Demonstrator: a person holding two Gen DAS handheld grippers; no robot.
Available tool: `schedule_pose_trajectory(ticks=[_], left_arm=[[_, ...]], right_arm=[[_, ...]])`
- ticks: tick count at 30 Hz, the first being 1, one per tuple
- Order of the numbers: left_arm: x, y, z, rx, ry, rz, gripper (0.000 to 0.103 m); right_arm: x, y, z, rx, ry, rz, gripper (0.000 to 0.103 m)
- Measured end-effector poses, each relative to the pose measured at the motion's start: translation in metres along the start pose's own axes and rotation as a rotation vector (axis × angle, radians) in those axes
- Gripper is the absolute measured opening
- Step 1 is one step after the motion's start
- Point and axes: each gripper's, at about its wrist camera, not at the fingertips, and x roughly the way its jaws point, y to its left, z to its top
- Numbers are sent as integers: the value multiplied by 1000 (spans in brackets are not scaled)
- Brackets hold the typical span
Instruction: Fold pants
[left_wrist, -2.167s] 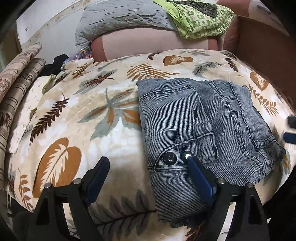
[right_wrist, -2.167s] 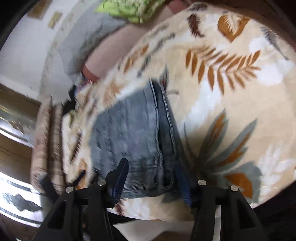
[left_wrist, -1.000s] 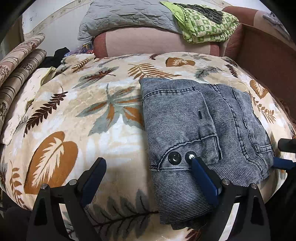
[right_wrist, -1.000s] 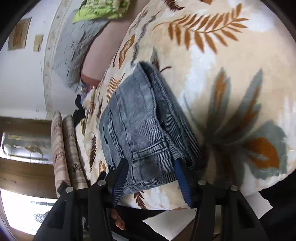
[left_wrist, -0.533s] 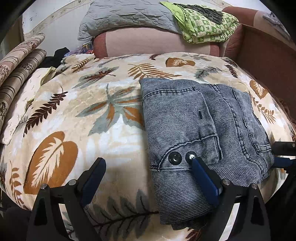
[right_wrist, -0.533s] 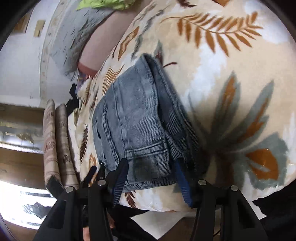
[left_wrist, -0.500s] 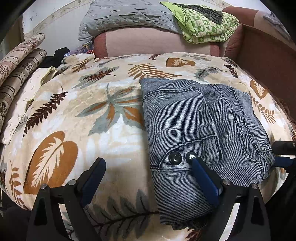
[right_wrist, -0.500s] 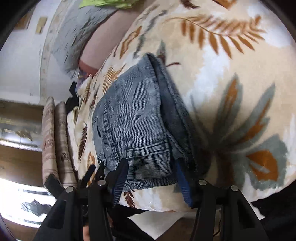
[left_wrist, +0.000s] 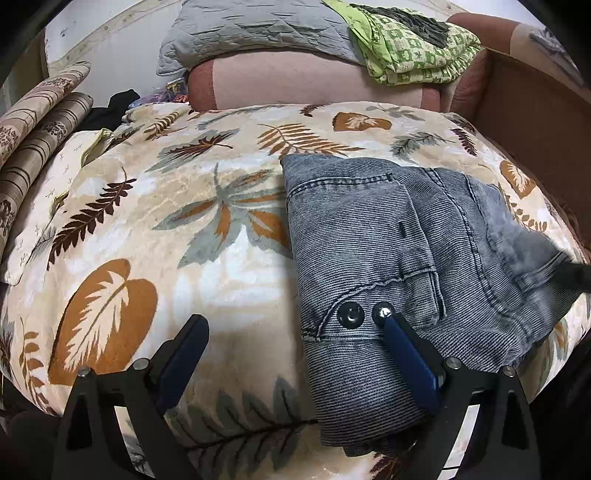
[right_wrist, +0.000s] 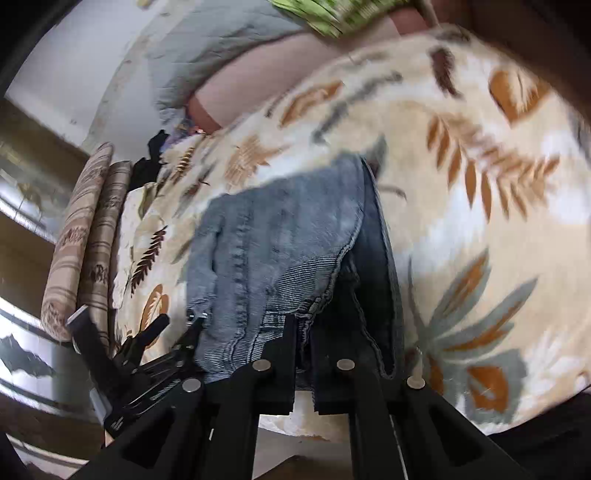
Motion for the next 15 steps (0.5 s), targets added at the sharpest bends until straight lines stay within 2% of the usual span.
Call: schedule_pose_trajectory(ticks=[4,8,10,12,15], left_arm=[[-1,1,2,-11,10,-1,99],[-6,2,6,-4,30,-8,99],[-13,1,11,15,36,21,98],[-25,1,17,20,7,47,98],[-48,0,29,-17,-69,14,98]], right_arm=[[-6,9,-6,-75,-10,-75,6],[23,-14,-20,-39,56,-115,6],[26,-17,-22,-32,55,-118,6],[18,-13,-18,-44,33,-122,6],[5,-6,-14,-60,3,-125,6]])
